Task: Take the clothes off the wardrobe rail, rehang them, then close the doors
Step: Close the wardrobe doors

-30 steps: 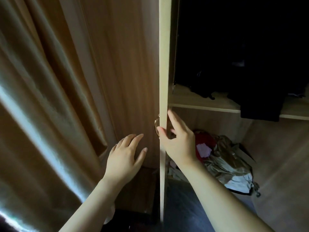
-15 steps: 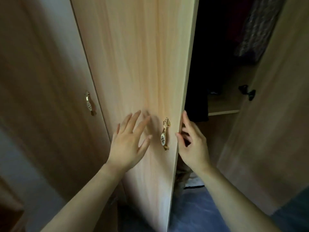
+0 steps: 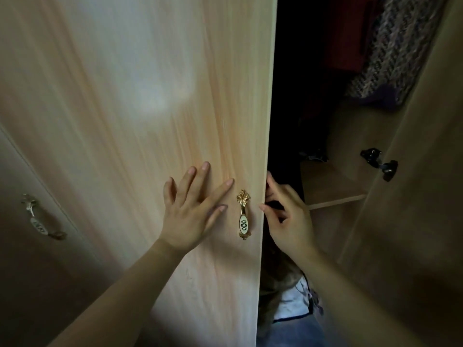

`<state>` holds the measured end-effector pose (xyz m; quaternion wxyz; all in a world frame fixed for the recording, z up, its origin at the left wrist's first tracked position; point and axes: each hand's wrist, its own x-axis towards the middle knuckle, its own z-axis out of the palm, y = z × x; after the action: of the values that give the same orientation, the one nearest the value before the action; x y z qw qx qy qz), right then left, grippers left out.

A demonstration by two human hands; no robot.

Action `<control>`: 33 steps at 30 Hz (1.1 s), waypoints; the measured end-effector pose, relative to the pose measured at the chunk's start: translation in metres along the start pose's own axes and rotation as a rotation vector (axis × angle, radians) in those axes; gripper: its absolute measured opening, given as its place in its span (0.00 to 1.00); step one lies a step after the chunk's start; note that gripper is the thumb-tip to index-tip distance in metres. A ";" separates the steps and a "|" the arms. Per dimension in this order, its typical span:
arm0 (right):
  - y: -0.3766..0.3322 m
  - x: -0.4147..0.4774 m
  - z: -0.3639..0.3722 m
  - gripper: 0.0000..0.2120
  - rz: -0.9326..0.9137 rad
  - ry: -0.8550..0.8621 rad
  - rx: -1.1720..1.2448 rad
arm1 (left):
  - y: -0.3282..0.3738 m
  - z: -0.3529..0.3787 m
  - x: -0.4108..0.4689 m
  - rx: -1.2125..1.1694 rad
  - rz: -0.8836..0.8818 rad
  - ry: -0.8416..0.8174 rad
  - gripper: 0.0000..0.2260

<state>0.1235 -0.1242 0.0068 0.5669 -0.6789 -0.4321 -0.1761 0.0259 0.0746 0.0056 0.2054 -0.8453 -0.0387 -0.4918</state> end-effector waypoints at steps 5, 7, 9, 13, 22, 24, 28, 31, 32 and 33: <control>0.026 0.025 0.010 0.30 0.014 0.011 -0.006 | -0.010 0.039 0.009 0.098 0.025 0.115 0.25; 0.034 0.033 0.016 0.30 0.030 0.027 -0.013 | -0.012 0.048 0.013 0.104 0.028 0.122 0.25; 0.038 0.038 0.022 0.29 0.049 0.042 -0.020 | -0.013 0.056 0.014 0.112 0.035 0.135 0.24; 0.039 0.046 0.032 0.28 0.091 0.084 -0.074 | -0.019 0.070 0.016 0.127 0.058 0.176 0.25; 0.029 0.034 0.033 0.24 0.265 0.092 -0.212 | -0.020 0.071 0.020 0.015 0.031 0.174 0.23; 0.020 0.015 0.024 0.23 0.306 0.086 -0.270 | -0.020 0.070 0.020 0.004 0.034 0.168 0.22; 0.005 -0.015 0.015 0.20 0.322 0.098 -0.389 | -0.021 0.070 0.020 0.038 0.035 0.178 0.22; -0.002 -0.021 0.020 0.19 0.357 0.071 -0.431 | -0.023 0.069 0.020 0.034 0.040 0.155 0.22; -0.005 -0.023 0.021 0.19 0.372 0.055 -0.446 | -0.022 0.067 0.020 0.018 0.033 0.134 0.22; -0.008 -0.025 0.022 0.20 0.384 0.041 -0.460 | -0.022 0.063 0.020 -0.015 0.028 0.103 0.23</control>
<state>0.0977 -0.1142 -0.0130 0.4297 -0.8551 -0.2333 -0.1725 0.0820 0.1160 0.0020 0.2075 -0.8208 -0.0124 -0.5320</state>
